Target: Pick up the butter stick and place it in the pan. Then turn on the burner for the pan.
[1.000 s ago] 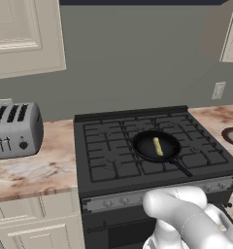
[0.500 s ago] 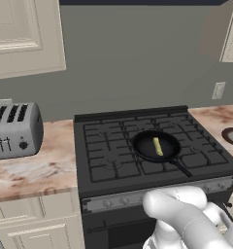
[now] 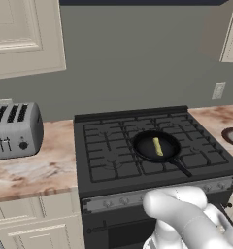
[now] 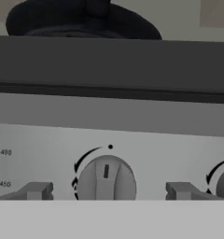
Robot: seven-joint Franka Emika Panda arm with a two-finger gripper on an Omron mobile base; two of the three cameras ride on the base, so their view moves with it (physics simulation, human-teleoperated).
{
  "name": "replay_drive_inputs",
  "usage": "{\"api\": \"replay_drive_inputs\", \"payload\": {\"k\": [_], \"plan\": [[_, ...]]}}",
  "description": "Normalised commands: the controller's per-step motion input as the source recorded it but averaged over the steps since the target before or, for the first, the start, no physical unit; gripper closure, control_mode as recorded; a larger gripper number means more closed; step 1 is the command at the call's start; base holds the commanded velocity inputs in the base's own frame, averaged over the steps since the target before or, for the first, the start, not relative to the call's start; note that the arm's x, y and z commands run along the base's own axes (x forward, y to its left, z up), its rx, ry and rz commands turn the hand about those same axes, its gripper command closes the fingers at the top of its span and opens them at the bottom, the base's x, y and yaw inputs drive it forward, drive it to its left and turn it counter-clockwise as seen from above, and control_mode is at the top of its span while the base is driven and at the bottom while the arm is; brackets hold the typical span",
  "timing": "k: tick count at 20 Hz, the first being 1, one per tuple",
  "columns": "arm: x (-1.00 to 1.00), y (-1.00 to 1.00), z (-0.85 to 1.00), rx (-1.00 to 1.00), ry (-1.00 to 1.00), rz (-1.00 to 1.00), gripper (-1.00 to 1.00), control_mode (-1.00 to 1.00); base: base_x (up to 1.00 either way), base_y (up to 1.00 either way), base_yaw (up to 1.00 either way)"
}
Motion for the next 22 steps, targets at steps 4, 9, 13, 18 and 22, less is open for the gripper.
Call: {"api": "replay_drive_inputs", "payload": {"k": [4,9,13,18,22], "plan": [[0.01,0.3,0.0,0.0,0.0,0.0,1.0,-1.0,0.0,0.0,0.0],[0.0,0.12,0.1,0.0,0.0,-0.02,1.0,-1.0,0.0,0.0,0.0],[0.0,0.03,0.23,0.0,0.0,-0.05,1.0,-1.0,0.0,0.0,0.0],[0.0,0.01,0.26,0.0,-0.1,-0.02,1.0,-1.0,0.0,0.0,0.0],[0.0,0.0,0.28,0.0,-0.28,0.0,1.0,-1.0,0.0,0.0,0.0]]}}
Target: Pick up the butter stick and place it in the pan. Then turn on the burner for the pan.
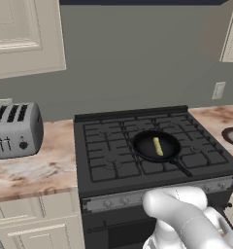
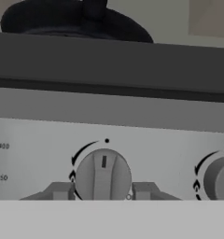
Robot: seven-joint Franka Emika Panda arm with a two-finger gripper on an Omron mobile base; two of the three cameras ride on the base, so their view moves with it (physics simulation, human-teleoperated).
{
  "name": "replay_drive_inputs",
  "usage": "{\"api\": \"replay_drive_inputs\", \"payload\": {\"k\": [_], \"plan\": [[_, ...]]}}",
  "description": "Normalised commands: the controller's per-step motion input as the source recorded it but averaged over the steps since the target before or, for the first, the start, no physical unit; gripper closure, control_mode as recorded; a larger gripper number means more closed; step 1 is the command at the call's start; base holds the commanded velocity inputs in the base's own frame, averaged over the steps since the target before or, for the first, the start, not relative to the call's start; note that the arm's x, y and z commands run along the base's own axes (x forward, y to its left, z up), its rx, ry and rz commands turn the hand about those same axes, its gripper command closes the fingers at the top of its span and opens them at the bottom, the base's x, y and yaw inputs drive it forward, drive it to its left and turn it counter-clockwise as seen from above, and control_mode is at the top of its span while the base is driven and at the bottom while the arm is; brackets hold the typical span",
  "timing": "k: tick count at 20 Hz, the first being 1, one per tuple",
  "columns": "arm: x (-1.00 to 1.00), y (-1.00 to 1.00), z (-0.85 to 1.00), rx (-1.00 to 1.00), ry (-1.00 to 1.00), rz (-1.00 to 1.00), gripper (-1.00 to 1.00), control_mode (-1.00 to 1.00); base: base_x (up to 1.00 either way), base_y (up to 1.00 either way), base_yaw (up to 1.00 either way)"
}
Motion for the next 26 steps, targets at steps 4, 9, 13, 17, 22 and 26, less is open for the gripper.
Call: {"api": "replay_drive_inputs", "payload": {"k": [4,9,13,17,22,26], "plan": [[0.01,0.0,0.18,0.0,-0.28,0.02,1.0,-1.0,0.0,0.0,0.0],[0.0,0.0,0.04,-0.04,-0.29,0.04,1.0,-1.0,0.0,0.0,0.0],[0.0,0.0,0.0,-0.13,-0.35,0.0,1.0,-1.0,0.0,0.0,0.0],[0.0,0.0,0.0,-0.16,-0.28,0.0,1.0,-1.0,0.0,0.0,0.0],[0.0,0.0,0.01,-0.15,-0.09,-0.01,1.0,-1.0,0.0,0.0,0.0],[0.0,0.05,0.01,-0.13,-0.13,-0.01,1.0,-1.0,0.0,0.0,0.0]]}}
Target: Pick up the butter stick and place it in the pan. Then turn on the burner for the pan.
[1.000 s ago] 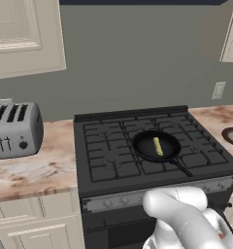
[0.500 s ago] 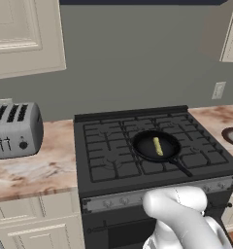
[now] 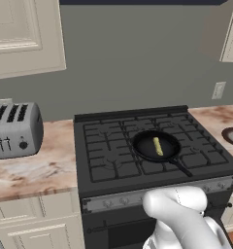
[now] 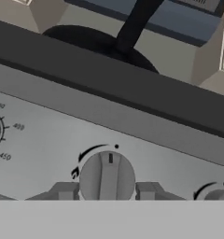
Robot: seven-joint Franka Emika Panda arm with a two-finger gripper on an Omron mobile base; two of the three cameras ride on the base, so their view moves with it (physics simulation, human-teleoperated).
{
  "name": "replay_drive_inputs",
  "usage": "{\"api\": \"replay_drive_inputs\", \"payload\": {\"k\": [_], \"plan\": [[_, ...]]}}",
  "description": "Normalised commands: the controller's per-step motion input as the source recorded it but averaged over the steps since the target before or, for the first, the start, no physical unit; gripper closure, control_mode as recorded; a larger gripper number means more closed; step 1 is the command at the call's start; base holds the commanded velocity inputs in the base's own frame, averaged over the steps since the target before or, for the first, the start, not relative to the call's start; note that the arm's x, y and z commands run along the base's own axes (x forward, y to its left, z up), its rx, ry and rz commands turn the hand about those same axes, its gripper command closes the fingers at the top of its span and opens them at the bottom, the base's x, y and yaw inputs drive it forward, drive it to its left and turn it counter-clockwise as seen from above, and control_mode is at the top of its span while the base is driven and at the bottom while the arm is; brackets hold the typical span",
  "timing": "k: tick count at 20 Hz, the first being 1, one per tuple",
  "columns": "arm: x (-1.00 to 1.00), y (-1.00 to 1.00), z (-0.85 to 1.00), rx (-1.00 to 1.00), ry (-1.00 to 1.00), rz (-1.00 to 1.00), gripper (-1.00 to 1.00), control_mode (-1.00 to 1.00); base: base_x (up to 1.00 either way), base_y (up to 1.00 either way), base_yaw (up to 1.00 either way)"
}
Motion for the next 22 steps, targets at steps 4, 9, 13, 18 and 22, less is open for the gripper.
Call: {"api": "replay_drive_inputs", "payload": {"k": [4,9,13,18,22], "plan": [[0.0,0.0,0.0,-0.13,-0.09,0.0,1.0,-1.0,0.0,0.0,0.0],[0.01,0.0,0.0,-0.22,-0.13,0.0,1.0,-1.0,0.0,0.0,0.0],[0.08,0.02,0.0,-0.3,-0.09,0.0,1.0,-1.0,0.0,0.0,0.0],[0.18,0.14,0.08,-0.31,-0.01,-0.04,1.0,-1.0,0.0,0.0,0.0],[0.22,0.23,0.2,-0.31,0.0,-0.09,1.0,-1.0,0.0,0.0,0.0]]}}
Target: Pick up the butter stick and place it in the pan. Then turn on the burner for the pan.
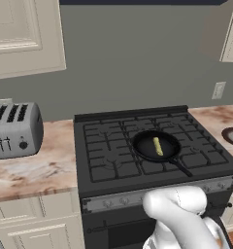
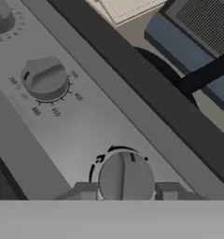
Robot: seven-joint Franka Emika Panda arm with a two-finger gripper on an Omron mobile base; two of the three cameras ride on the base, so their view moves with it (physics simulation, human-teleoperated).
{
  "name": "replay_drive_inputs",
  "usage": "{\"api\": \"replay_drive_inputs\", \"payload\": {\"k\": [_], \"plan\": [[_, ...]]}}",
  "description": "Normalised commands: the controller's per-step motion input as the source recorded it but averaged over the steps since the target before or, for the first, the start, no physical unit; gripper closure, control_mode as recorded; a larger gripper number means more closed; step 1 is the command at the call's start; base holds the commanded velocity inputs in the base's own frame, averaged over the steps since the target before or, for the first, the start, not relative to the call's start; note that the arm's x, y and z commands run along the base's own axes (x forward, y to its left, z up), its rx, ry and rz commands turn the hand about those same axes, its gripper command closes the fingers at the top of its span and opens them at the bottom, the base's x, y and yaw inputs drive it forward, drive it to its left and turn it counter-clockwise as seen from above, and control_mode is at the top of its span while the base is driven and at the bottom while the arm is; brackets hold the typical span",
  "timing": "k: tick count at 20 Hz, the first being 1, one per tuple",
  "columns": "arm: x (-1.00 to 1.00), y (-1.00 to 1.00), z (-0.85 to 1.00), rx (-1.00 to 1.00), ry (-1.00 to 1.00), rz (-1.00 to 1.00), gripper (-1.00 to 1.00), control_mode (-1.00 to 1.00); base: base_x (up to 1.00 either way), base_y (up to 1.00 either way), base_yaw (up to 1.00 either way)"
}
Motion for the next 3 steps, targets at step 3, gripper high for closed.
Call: {"api": "replay_drive_inputs", "payload": {"k": [3], "plan": [[0.2,0.26,0.25,-0.3,0.0,-0.11,1.0,-1.0,0.0,0.0,0.0]]}}
